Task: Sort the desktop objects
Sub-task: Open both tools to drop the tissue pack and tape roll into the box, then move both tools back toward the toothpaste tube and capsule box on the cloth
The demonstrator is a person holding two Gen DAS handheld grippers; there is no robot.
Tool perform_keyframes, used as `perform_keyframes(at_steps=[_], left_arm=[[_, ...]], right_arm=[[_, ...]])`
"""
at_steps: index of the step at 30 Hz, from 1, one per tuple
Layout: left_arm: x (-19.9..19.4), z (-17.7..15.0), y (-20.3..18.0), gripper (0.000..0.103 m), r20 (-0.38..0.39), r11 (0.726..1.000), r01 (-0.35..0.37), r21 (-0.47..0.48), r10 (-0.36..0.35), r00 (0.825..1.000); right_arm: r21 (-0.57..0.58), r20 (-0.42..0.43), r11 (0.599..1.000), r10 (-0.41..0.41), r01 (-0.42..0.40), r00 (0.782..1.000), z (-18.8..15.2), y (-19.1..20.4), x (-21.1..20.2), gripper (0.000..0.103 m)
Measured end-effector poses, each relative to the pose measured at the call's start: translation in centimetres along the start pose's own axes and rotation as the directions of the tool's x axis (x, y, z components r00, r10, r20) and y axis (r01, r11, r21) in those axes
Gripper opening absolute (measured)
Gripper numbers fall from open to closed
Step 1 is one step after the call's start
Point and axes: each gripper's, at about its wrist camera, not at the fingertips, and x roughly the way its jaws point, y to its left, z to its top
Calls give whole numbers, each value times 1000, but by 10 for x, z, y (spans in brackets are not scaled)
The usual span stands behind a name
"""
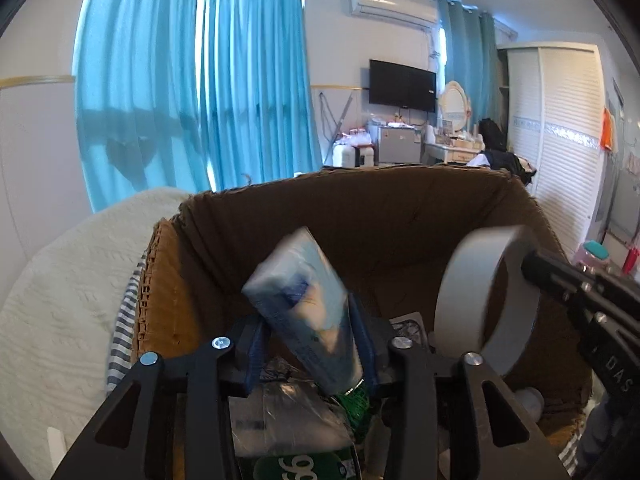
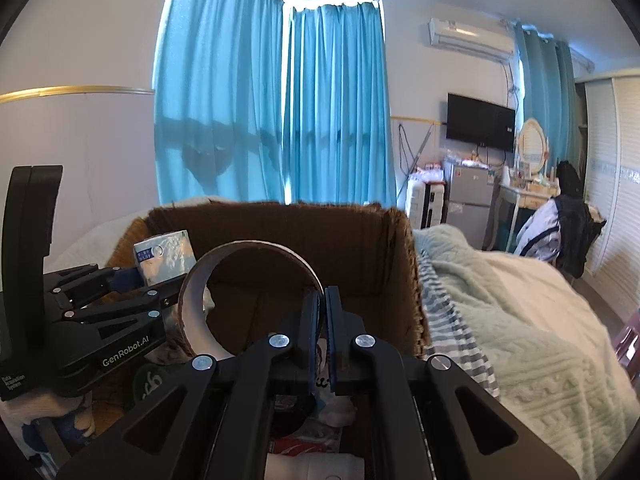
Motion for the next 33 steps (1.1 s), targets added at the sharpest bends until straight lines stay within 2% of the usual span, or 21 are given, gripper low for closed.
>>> perform_keyframes(at_steps=[1, 2, 3, 4, 6, 7, 12, 13, 15, 22, 26, 33], left_arm=[[0, -1, 0, 49, -1, 1000, -5, -4, 5, 1000], [-2, -1, 0, 59, 1, 1000, -12, -7, 12, 1000], [-3, -1, 2, 64, 5, 1000, -17, -10, 17, 1000], [-6, 0, 2, 70, 17, 1000, -25, -15, 26, 1000], [-15, 2, 3, 76, 41, 999, -35, -23, 36, 999], [-19, 3, 3, 82, 49, 999, -38, -26, 39, 998], [-46, 13, 8, 100, 122, 997, -52, -64, 59, 991], [-53, 14, 8, 103, 140, 996, -58, -69, 67, 988], [-60, 18, 9, 103, 158, 995, -70, -74, 81, 984], [-84, 29, 17, 103, 169, 990, -92, -107, 109, 979], [-98, 29, 16, 103, 190, 988, -128, -88, 143, 971], [-125, 26, 21, 103, 224, 984, -131, -122, 155, 962]], right_arm=[[17, -15, 1000, -2, 2, 1000, -1, -1, 5, 9], [38, -32, 999, 2, -1, 999, -3, -5, 10, 17], [53, -43, 999, 7, -5, 999, -5, -8, 12, 23], [61, -46, 998, 8, -6, 999, -6, -11, 12, 25], [63, -39, 998, 7, -4, 999, -6, -14, 8, 33], [62, -31, 998, 7, -5, 999, -5, -14, 4, 35], [73, 17, 997, 21, -22, 1000, 5, -17, -16, 66], [73, 25, 997, 23, -25, 999, 8, -17, -20, 69], [76, 48, 997, 24, -28, 999, 13, -18, -29, 80], [67, 125, 998, 2, -10, 992, 24, -16, -66, 103], [70, 152, 997, -5, -6, 988, 29, -17, -86, 103], [77, 167, 997, -24, 11, 986, 32, -21, -112, 103]])
